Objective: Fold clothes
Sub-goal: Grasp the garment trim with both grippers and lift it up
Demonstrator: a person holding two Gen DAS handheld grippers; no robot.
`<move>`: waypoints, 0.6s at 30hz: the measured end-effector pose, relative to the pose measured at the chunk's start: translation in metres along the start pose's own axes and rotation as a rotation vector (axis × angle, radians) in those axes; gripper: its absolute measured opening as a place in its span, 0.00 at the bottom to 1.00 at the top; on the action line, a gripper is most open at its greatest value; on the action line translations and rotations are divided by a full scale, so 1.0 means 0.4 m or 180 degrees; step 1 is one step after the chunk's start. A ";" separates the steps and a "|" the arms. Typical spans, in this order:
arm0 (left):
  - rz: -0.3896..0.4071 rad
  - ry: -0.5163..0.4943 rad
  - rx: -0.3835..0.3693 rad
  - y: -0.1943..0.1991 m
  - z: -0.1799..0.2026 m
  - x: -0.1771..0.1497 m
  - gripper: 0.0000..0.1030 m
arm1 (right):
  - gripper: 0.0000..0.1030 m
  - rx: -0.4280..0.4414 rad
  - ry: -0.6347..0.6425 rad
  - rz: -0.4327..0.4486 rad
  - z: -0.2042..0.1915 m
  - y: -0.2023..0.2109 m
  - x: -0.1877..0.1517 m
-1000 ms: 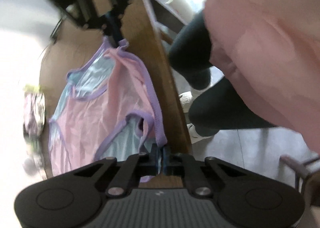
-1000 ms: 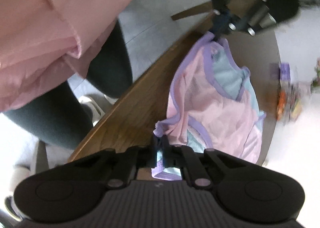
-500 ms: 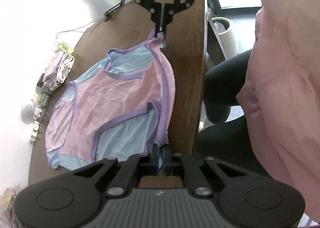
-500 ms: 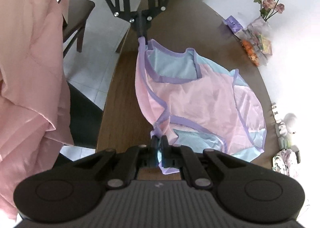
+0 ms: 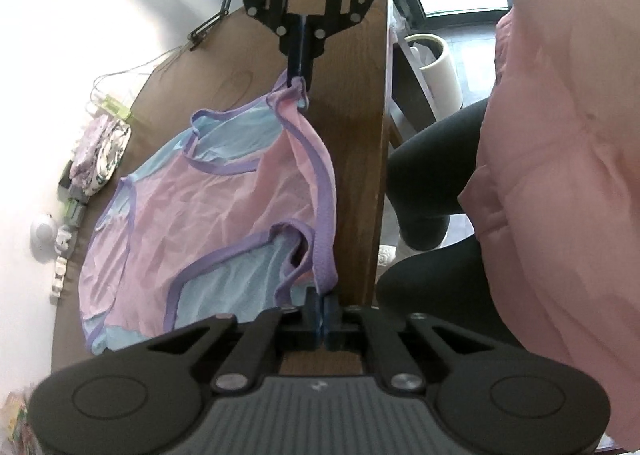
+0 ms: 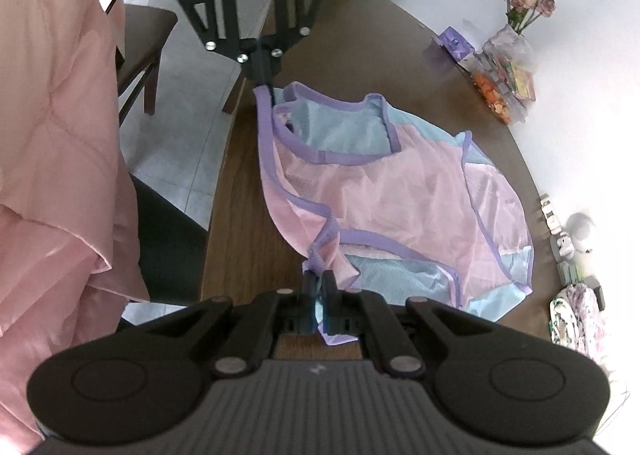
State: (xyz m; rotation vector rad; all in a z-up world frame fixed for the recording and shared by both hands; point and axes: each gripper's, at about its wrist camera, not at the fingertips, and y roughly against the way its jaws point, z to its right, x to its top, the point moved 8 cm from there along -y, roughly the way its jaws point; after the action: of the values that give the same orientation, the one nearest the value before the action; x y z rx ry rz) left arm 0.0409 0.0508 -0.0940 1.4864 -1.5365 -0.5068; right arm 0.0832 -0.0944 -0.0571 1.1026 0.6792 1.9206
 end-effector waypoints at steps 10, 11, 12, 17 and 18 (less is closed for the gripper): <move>0.0007 0.0061 -0.0189 0.139 -0.002 0.033 0.00 | 0.02 0.0450 -0.0174 0.0082 -0.020 0.109 0.049; 0.0024 0.0059 -0.0216 0.155 0.003 0.038 0.00 | 0.02 0.0468 -0.0180 0.0090 -0.022 0.120 0.054; 0.0038 0.0060 -0.0208 0.168 0.002 0.040 0.00 | 0.02 0.0477 -0.0187 0.0100 -0.023 0.131 0.059; 0.0161 0.0178 0.0155 0.214 -0.080 0.044 0.00 | 0.02 0.0293 -0.0290 0.0206 0.047 0.181 0.085; 0.0166 0.0152 0.0317 0.217 -0.108 0.045 0.00 | 0.02 0.0215 -0.0300 0.0221 0.074 0.187 0.090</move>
State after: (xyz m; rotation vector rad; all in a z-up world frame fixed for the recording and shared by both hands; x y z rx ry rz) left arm 0.0294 0.0631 0.0033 1.5188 -1.5783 -0.3664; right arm 0.0703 -0.1021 0.0297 1.2657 0.6657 1.9026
